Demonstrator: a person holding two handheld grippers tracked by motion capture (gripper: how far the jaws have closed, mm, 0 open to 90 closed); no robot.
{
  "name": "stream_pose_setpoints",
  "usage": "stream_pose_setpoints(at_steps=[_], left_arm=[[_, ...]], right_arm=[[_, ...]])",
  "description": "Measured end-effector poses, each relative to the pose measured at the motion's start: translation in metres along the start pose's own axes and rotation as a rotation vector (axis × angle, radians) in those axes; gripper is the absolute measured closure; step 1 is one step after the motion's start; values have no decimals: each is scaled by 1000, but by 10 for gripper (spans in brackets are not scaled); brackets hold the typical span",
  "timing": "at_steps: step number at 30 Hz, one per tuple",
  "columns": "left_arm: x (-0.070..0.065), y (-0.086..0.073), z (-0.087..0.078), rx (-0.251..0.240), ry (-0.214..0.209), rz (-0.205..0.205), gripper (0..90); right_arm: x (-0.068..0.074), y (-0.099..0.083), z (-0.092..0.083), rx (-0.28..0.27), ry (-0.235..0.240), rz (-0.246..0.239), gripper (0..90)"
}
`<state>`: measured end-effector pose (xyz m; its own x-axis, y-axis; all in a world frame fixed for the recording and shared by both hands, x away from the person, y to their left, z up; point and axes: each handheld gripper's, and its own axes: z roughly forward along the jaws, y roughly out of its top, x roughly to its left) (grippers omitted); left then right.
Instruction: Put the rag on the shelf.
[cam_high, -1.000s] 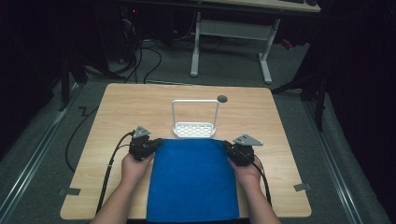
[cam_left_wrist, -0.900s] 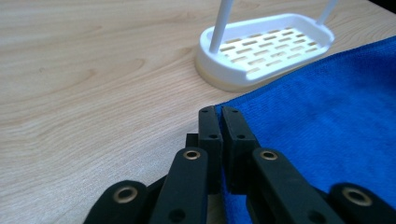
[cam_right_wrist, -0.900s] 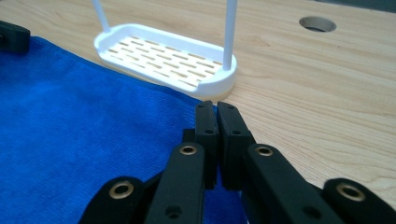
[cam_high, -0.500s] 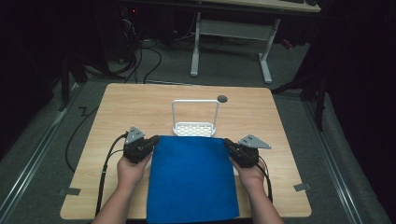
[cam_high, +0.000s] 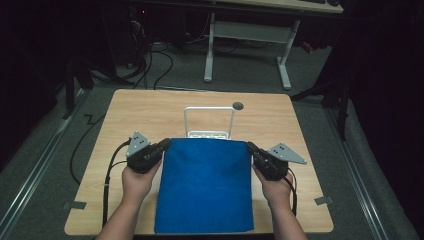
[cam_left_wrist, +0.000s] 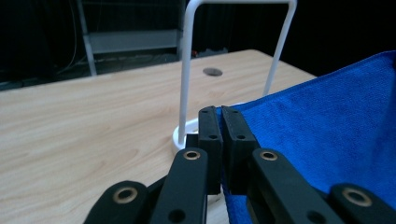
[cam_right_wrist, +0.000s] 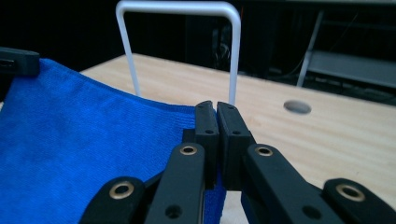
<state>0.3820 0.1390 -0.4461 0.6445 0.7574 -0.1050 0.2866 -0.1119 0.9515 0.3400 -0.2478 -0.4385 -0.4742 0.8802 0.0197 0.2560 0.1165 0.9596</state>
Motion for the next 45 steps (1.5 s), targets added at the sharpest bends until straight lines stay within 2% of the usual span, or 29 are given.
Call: stream_pose_setpoints(at_steps=[21, 24, 31, 34, 36, 42, 45], left_arm=[[-29, 43, -47, -214, -23, 79, 878], [-29, 45, -50, -219, -18, 85, 878], [-28, 45, -49, -216, -13, 85, 881], [-29, 48, -49, -219, -9, 105, 882], [-29, 53, -48, -223, 2, 128, 882], [-21, 70, -43, -243, 1, 129, 882], [-20, 84, -41, -250, 7, 157, 882]], right_arm=[[22, 46, -52, -230, 19, -62, 885], [24, 49, -56, -250, 26, -62, 885], [25, 49, -56, -254, 28, -56, 886], [26, 50, -55, -254, 32, -52, 886], [26, 54, -54, -266, 36, -46, 886], [25, 71, -51, -290, 37, -71, 887], [21, 81, -48, -301, 31, -69, 887]])
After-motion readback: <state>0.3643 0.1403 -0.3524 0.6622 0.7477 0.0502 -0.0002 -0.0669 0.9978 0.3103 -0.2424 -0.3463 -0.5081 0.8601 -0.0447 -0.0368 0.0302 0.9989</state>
